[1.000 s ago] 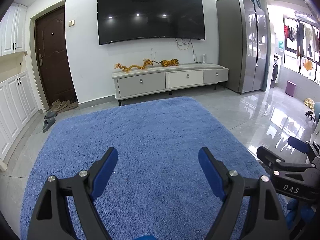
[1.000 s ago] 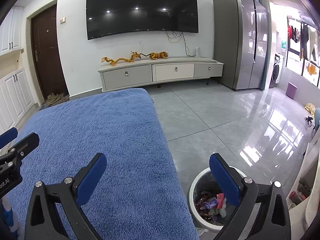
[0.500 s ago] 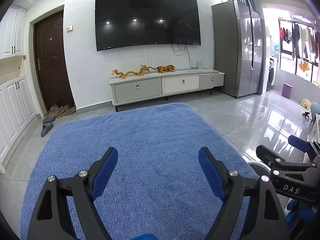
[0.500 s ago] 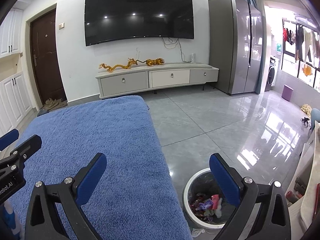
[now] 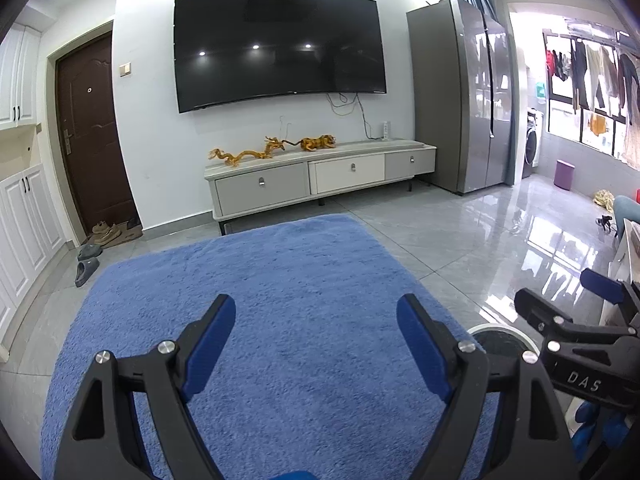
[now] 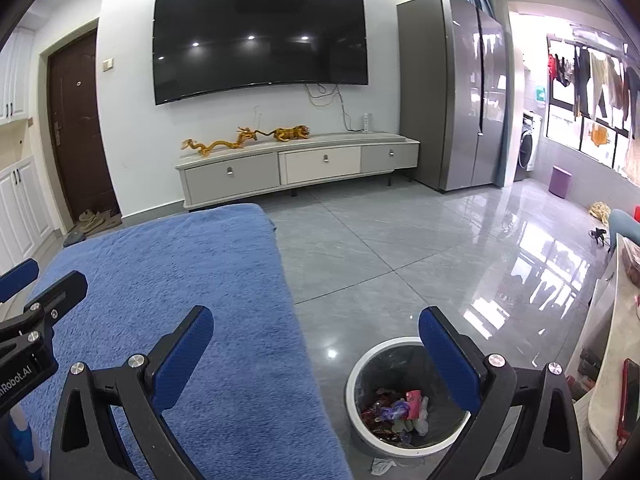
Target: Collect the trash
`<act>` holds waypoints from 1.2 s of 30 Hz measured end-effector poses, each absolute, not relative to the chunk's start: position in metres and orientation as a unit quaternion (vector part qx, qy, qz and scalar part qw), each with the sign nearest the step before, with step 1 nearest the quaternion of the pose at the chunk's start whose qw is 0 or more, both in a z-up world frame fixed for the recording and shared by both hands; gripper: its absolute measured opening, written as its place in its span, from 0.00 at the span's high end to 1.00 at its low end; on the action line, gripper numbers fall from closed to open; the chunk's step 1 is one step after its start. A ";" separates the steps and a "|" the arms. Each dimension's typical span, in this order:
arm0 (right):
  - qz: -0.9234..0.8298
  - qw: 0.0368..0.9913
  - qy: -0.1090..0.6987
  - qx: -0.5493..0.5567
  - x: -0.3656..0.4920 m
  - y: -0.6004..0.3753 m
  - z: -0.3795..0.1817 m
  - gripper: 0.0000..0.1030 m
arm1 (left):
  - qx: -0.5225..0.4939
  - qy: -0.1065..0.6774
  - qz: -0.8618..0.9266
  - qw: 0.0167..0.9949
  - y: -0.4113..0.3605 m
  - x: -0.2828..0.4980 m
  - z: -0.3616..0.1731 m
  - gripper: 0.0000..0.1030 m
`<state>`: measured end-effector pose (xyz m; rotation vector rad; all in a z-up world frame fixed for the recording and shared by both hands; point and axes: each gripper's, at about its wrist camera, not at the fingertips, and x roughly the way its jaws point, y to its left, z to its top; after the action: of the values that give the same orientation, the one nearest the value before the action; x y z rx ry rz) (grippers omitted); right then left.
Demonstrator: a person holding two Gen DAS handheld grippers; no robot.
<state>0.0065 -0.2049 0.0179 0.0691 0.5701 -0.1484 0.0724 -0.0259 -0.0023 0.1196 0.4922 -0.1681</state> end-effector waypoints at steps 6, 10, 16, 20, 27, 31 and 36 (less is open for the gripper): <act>-0.089 0.955 0.281 0.038 0.011 -0.216 0.018 0.00 | 0.060 0.249 -0.091 0.962 -0.036 0.080 -0.003 0.13; -0.090 0.953 0.287 0.040 0.013 -0.219 0.013 0.00 | 0.064 0.244 -0.093 0.963 -0.040 0.082 -0.003 0.12; -0.093 0.950 0.296 0.039 0.015 -0.217 0.007 0.00 | 0.062 0.250 -0.094 0.962 -0.042 0.087 -0.008 0.12; -0.095 0.949 0.297 0.037 0.017 -0.217 0.007 0.00 | 0.057 0.254 -0.095 0.961 -0.039 0.089 -0.011 0.12; -0.096 0.948 0.300 0.035 0.018 -0.216 0.006 0.00 | 0.056 0.255 -0.092 0.961 -0.035 0.092 -0.014 0.12; -0.096 0.948 0.301 0.034 0.021 -0.217 0.007 0.00 | 0.055 0.252 -0.091 0.962 -0.034 0.091 -0.014 0.12; -0.097 0.947 0.303 0.036 0.021 -0.217 0.002 0.00 | 0.054 0.256 -0.092 0.961 -0.033 0.092 -0.020 0.12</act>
<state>0.0212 -0.2165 0.0023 0.0736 0.6172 -0.1973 0.0924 -0.0333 -0.0202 0.1091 0.5186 -0.1856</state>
